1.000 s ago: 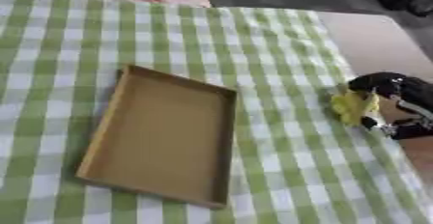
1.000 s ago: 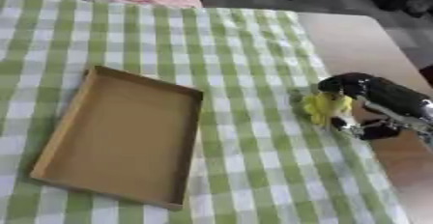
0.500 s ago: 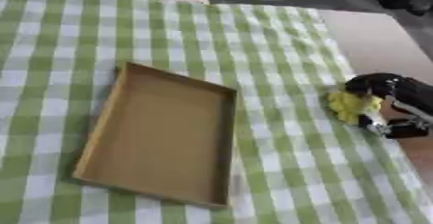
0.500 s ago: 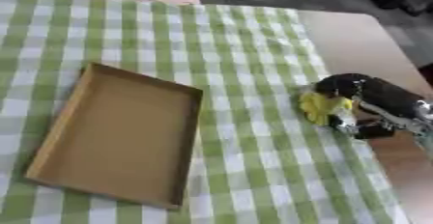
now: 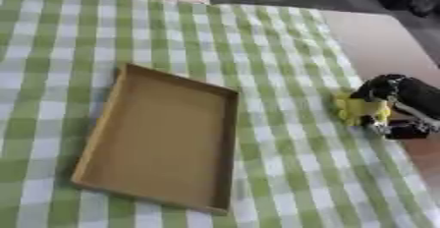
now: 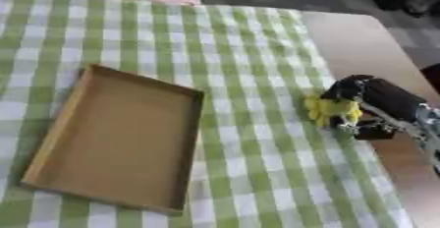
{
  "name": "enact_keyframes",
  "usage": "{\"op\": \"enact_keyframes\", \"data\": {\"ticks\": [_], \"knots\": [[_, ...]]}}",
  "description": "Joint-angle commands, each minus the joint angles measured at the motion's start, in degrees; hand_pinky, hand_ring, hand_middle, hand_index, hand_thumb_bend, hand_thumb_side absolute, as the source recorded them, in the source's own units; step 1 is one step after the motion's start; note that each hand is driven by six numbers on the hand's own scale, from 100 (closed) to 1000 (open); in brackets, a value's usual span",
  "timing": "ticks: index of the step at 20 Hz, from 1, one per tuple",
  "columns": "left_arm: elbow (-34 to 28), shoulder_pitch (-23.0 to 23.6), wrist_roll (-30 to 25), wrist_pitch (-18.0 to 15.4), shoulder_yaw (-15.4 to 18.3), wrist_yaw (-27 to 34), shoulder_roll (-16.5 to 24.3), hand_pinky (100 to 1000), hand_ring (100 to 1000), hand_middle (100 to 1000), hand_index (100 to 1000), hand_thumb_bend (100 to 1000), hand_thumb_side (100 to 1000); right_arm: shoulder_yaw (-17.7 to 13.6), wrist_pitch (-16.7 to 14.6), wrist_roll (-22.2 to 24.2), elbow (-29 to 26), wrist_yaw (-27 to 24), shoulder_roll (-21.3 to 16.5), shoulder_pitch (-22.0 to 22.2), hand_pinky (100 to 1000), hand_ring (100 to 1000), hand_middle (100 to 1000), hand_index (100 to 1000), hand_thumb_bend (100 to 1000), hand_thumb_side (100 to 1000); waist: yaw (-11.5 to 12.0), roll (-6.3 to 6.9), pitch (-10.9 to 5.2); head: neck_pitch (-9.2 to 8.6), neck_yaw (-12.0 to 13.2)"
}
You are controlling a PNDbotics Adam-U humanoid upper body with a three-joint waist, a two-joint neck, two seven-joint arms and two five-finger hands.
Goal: Pick up objects on the table and place them in the box.
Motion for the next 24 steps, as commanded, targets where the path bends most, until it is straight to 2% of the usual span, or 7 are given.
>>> {"op": "enact_keyframes", "data": {"ticks": [1,13,14,15,19,24], "knots": [[-0.6,-0.3,-0.2,0.2,0.5,0.2,2.2,680,781,801,496,100,661,-0.5,-0.8,-2.0,-0.7,0.5,-1.3,0.5,678,627,580,732,100,159,-0.3,0.47,-1.34,0.05,-0.2],[-1.9,0.2,0.5,1.4,0.3,-0.2,1.8,680,781,801,501,100,660,-0.8,-1.1,-4.9,-2.2,-0.4,-1.4,2.2,682,627,581,733,100,163,-1.4,0.86,-2.66,1.34,0.2],[-2.1,0.3,0.7,1.6,0.3,-0.3,1.8,679,780,801,502,100,667,-0.8,-1.2,-5.1,-2.5,-0.6,-1.4,2.4,681,625,581,733,100,184,-1.5,0.88,-2.84,1.43,0.3],[-2.3,0.4,0.8,1.8,0.2,-0.4,1.7,679,780,801,502,100,660,-0.9,-1.2,-5.4,-2.8,-0.7,-1.4,2.7,682,625,581,733,100,159,-1.7,0.90,-3.02,1.52,0.3],[-3.4,0.5,1.6,2.8,-0.1,-0.7,1.5,679,780,800,507,100,659,-1.3,-1.4,-6.2,-4.0,-1.7,-1.5,3.7,680,620,578,732,100,160,-2.1,0.94,-3.74,2.01,0.3],[-4.9,0.7,2.5,4.0,-0.5,-1.2,1.0,679,779,798,510,100,651,-1.7,-1.4,-7.2,-6.7,-3.3,-2.4,4.5,684,619,579,734,100,159,-2.6,1.12,-4.67,2.96,1.9]]}}
